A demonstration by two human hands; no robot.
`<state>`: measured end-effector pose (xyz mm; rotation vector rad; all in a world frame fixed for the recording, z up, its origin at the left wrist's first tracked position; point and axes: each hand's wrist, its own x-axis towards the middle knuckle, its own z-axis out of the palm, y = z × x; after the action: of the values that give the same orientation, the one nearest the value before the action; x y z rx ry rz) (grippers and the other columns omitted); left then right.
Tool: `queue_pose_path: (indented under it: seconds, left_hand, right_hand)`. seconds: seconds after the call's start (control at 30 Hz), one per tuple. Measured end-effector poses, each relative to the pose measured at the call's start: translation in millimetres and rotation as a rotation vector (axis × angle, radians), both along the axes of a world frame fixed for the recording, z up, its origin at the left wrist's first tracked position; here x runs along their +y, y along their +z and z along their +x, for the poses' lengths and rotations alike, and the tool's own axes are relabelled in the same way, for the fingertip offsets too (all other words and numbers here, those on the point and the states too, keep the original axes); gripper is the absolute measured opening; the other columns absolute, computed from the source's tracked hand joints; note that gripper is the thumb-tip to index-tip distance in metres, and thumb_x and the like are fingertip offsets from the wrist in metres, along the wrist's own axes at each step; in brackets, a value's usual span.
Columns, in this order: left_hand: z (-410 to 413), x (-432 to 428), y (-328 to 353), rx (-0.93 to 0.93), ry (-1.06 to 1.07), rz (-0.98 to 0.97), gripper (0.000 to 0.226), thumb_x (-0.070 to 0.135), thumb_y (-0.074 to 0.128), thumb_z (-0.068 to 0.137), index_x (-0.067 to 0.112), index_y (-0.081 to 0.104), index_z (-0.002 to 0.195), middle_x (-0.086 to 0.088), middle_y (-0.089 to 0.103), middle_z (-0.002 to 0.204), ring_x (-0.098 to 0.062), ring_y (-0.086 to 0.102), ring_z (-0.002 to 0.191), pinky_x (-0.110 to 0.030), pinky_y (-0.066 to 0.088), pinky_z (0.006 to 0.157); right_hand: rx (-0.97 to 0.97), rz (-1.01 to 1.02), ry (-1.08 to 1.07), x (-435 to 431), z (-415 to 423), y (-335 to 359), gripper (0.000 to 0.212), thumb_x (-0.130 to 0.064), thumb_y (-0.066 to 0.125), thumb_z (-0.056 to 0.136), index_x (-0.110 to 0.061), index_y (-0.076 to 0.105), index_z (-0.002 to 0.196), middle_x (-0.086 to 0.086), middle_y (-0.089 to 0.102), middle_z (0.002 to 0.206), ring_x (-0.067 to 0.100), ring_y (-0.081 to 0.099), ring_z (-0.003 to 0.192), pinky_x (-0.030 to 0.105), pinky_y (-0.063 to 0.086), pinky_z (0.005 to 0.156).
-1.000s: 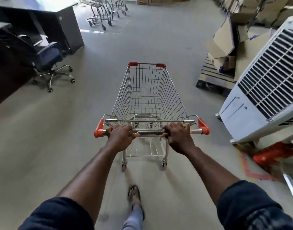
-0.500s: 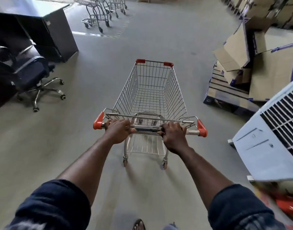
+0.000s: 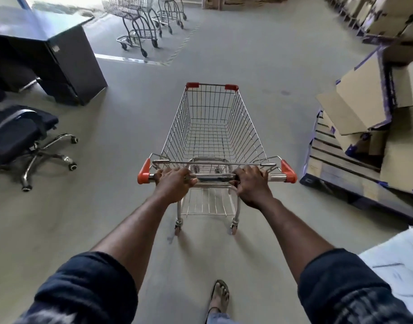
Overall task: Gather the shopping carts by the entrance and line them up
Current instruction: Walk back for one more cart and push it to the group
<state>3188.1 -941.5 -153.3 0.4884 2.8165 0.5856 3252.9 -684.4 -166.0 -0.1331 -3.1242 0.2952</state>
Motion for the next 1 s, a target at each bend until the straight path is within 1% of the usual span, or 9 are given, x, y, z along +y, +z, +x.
queue_pose_path:
  seconds: [0.2,0.27,0.33,0.4,0.67,0.73,0.8,0.87,1.0]
  left_hand:
    - [-131.4,63.7,5.9,-0.044,0.005,0.014,0.034,0.059,0.051,0.093,0.032,0.057,0.113,0.006,0.058,0.119,-0.023,0.045,0.117,-0.046,0.031,0.106]
    - [-177.4,77.0,10.4,-0.046,-0.001,-0.002,0.031,0.056,0.052,0.095,0.03,0.059,0.111,0.006,0.058,0.117,-0.019,0.043,0.11,-0.039,0.031,0.096]
    - [-229.9,87.2,12.4,-0.01,-0.002,-0.003,0.027,0.052,0.054,0.096,0.031,0.06,0.112,0.007,0.059,0.116,-0.016,0.04,0.105,-0.034,0.025,0.085]
    - [-285.8,94.6,10.6,0.023,-0.003,-0.008,0.021,0.045,0.055,0.097,0.032,0.06,0.113,0.008,0.06,0.118,-0.014,0.038,0.103,-0.033,0.021,0.082]
    - [-546.4,139.2,19.7,0.055,-0.049,-0.003,0.026,0.038,0.055,0.1,0.023,0.061,0.12,0.001,0.061,0.124,-0.01,0.035,0.098,-0.031,0.025,0.089]
    - [-610.7,152.3,22.0,0.025,-0.048,0.003,0.028,0.042,0.055,0.098,0.025,0.06,0.119,0.003,0.06,0.119,-0.011,0.038,0.101,-0.034,0.027,0.092]
    - [-669.3,165.3,21.1,0.006,-0.049,0.009,0.033,0.051,0.054,0.096,0.027,0.06,0.118,0.004,0.058,0.114,-0.017,0.044,0.11,-0.039,0.032,0.098]
    - [-717.1,181.3,19.1,-0.013,-0.043,0.01,0.034,0.053,0.054,0.095,0.027,0.06,0.117,0.006,0.056,0.114,-0.017,0.043,0.113,-0.043,0.032,0.105]
    - [-810.4,209.3,12.2,0.001,-0.052,0.001,0.035,0.058,0.052,0.093,0.032,0.058,0.116,0.009,0.059,0.116,-0.017,0.045,0.109,-0.04,0.034,0.098]
  right_hand:
    - [-0.007,0.012,0.047,66.7,-142.4,6.2,0.027,-0.039,0.052,0.094,-0.033,0.052,0.121,-0.003,0.052,0.12,0.023,0.041,0.118,0.042,0.022,0.099]
    - [-0.005,0.009,0.054,80.4,-188.2,7.7,0.025,-0.038,0.053,0.094,-0.033,0.053,0.119,-0.004,0.052,0.118,0.023,0.041,0.116,0.042,0.024,0.098]
    - [0.005,0.006,0.061,90.9,-238.1,9.7,0.025,-0.034,0.054,0.093,-0.032,0.053,0.118,-0.003,0.051,0.116,0.024,0.042,0.116,0.042,0.025,0.096]
    - [0.012,0.008,0.064,98.7,-291.7,9.9,0.027,-0.031,0.053,0.093,-0.031,0.052,0.119,-0.001,0.05,0.117,0.025,0.041,0.116,0.042,0.024,0.095]
    - [-0.009,0.004,0.02,133.2,-542.3,13.0,0.035,-0.027,0.049,0.091,-0.027,0.051,0.126,0.003,0.046,0.126,0.028,0.039,0.123,0.045,0.025,0.101]
    - [-0.023,0.008,0.01,147.6,-605.2,15.1,0.037,-0.029,0.048,0.091,-0.027,0.05,0.128,0.002,0.046,0.127,0.027,0.039,0.125,0.045,0.025,0.102]
    - [-0.029,0.003,0.01,161.9,-664.2,15.0,0.035,-0.032,0.048,0.093,-0.027,0.05,0.128,0.002,0.046,0.129,0.027,0.038,0.125,0.045,0.024,0.102]
    - [-0.043,0.001,-0.001,177.4,-713.8,13.0,0.032,-0.035,0.05,0.094,-0.028,0.05,0.125,0.001,0.047,0.128,0.026,0.038,0.125,0.046,0.024,0.103]
    - [-0.003,-0.005,0.017,212.4,-806.7,7.9,0.028,-0.036,0.052,0.094,-0.03,0.053,0.121,-0.002,0.05,0.122,0.025,0.041,0.121,0.043,0.024,0.1]
